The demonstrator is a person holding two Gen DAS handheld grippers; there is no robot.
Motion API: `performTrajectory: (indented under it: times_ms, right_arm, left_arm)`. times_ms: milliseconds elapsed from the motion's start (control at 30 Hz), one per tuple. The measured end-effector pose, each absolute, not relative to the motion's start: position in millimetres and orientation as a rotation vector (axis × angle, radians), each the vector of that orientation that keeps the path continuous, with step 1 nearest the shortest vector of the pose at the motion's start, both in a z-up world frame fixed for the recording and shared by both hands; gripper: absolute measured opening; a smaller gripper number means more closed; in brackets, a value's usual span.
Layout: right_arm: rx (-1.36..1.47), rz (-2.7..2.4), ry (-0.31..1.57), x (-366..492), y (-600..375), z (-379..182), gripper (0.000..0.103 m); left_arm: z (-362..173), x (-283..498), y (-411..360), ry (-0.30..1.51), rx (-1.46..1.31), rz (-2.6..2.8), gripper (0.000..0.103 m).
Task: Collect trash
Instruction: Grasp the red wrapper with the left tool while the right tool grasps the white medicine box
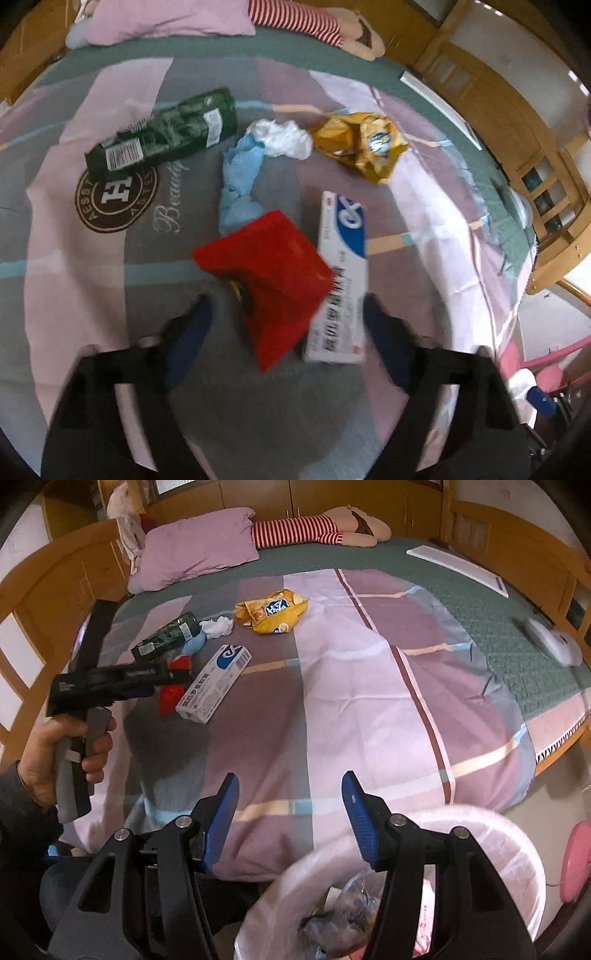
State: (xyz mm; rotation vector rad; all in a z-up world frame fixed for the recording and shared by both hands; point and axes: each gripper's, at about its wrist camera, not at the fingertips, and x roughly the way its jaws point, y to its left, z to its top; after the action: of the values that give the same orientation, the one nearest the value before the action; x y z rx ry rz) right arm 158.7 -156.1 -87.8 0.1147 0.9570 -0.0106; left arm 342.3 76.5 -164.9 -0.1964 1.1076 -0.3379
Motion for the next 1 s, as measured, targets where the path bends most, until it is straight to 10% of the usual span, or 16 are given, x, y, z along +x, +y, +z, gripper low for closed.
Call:
performTrajectory:
  times_ms: [33, 167, 767, 1000]
  right_arm:
    - [0.107, -0.009, 0.958, 164.0, -152.7, -88.4, 0.057]
    - [0.084, 0.022, 0.950, 193.0, -131.6, -92.8, 0.057]
    - [0.038, -0.042, 1.045, 322.5, -34.6, -160.5, 0.062]
    - [0.022, -0.009, 1.037, 315.9, -30.9, -166.5, 0.049]
  left_arm:
    - [-169.6, 344.6, 81.8, 1.128, -0.212, -0.343, 0.039]
    - [-164.7, 339.7, 115.3, 1.137, -0.311, -0.293, 0.032]
    - [-102.6, 277.3, 230.2, 0.971, -0.409, -0.106, 0.032]
    - [-103.0, 276.1, 225.4, 0.965, -0.387, -0.092, 0.032]
